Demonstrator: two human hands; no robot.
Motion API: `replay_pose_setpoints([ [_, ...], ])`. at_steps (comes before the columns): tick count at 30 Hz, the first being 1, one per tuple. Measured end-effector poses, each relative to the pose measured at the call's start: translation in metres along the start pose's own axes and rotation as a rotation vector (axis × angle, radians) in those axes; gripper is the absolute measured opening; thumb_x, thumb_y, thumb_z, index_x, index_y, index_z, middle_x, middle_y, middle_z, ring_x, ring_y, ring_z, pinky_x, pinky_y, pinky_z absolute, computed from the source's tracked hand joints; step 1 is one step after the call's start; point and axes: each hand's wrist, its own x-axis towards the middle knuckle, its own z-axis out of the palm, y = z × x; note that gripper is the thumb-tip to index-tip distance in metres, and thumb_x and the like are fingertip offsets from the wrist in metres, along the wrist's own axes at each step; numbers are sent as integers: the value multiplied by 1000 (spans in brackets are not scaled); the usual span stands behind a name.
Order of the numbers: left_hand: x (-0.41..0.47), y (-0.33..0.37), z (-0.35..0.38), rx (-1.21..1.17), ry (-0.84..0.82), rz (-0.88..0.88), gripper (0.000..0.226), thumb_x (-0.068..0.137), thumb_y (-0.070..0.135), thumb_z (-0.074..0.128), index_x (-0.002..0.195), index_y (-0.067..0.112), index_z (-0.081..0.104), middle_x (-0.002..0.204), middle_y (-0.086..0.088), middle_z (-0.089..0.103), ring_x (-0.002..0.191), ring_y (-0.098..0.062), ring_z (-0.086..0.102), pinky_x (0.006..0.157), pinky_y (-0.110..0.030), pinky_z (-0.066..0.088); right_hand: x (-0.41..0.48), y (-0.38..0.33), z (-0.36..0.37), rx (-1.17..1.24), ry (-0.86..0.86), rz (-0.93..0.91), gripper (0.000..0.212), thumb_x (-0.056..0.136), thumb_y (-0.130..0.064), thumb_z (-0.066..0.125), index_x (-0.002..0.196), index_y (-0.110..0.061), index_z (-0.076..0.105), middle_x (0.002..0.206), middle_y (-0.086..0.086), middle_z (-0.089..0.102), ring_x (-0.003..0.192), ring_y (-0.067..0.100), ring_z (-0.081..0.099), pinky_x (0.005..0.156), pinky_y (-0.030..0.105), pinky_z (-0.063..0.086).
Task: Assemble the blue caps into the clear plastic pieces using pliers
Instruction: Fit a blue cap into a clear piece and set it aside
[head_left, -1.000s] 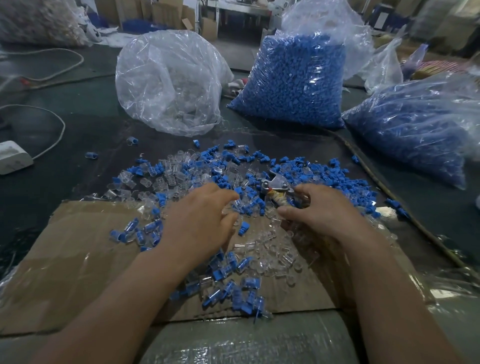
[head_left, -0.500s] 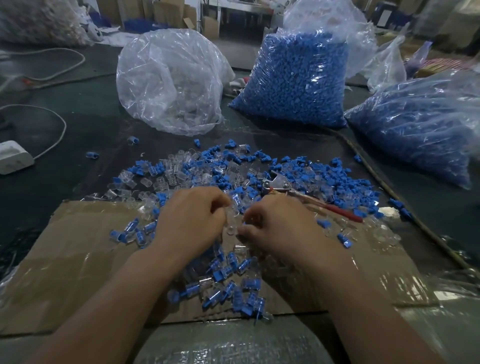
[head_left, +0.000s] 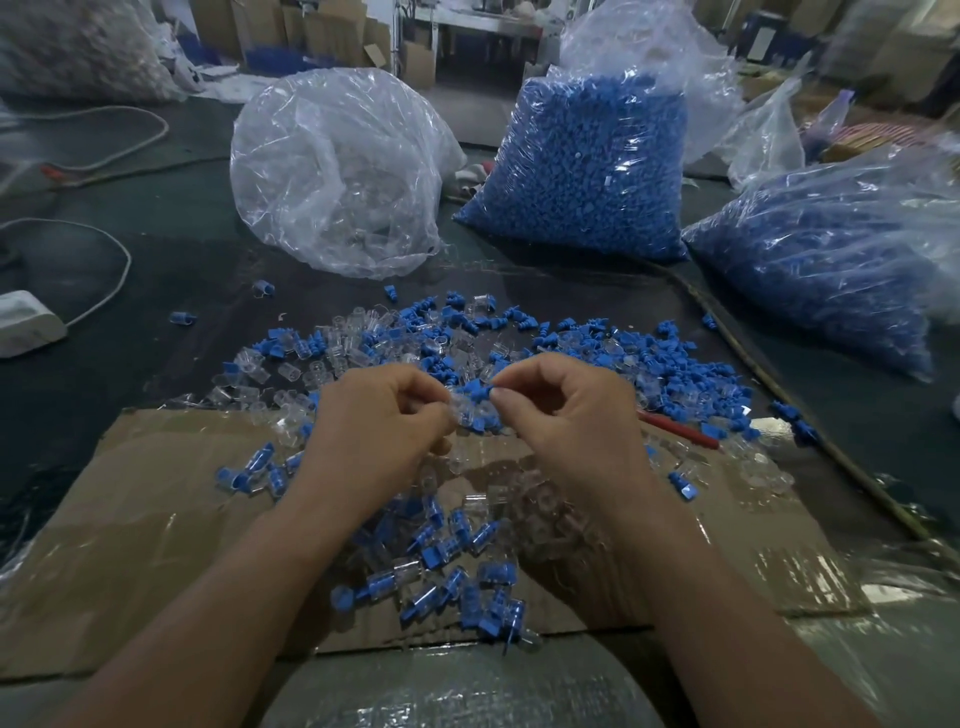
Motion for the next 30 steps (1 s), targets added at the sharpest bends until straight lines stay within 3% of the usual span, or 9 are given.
replay_pose_setpoints([
  [6, -1, 0, 1, -59, 44, 14, 24, 78, 7, 69, 70, 28, 60, 54, 7, 65, 50, -1, 63, 47, -9, 48, -5, -3, 9, -11, 86, -116, 11, 78, -4, 67, 79, -15, 68, 66, -20, 56, 68, -2, 58, 59, 6, 46],
  [17, -3, 0, 4, -35, 61, 81, 25, 78, 10, 69, 71, 31, 59, 59, 16, 66, 51, 2, 62, 51, -8, 48, -5, -2, 10, -58, 133, -98, 8, 79, -9, 67, 77, -17, 67, 63, -21, 55, 68, -1, 59, 59, 9, 49],
  [21, -3, -1, 4, -37, 67, 85, 25, 78, 10, 68, 71, 32, 58, 58, 12, 66, 54, 1, 63, 53, -10, 50, -5, -2, 9, -17, 113, -97, 30, 79, -8, 66, 70, -36, 56, 63, -19, 56, 66, -3, 59, 58, 7, 47],
  [24, -2, -1, 4, -72, 81, 83, 25, 80, 11, 66, 71, 31, 56, 60, 10, 64, 58, 3, 62, 54, -7, 47, -5, -3, 9, 36, 75, -72, 30, 79, -8, 66, 69, -35, 56, 63, -17, 57, 65, -3, 59, 57, 6, 45],
  [26, -2, -1, 3, -77, 95, 87, 26, 81, 9, 65, 71, 31, 55, 61, 10, 63, 59, 5, 62, 53, -4, 44, -6, -4, 10, 59, 63, -42, 28, 80, -9, 64, 70, -34, 55, 64, -14, 58, 64, -1, 59, 59, 9, 47],
  [30, -5, 2, 3, -32, 190, 166, 27, 78, 10, 68, 69, 33, 56, 64, 15, 62, 64, 5, 62, 58, -5, 47, -5, -7, 8, 259, 28, 100, 19, 85, -8, 58, 75, -25, 56, 75, 0, 64, 71, 15, 65, 66, 28, 57],
])
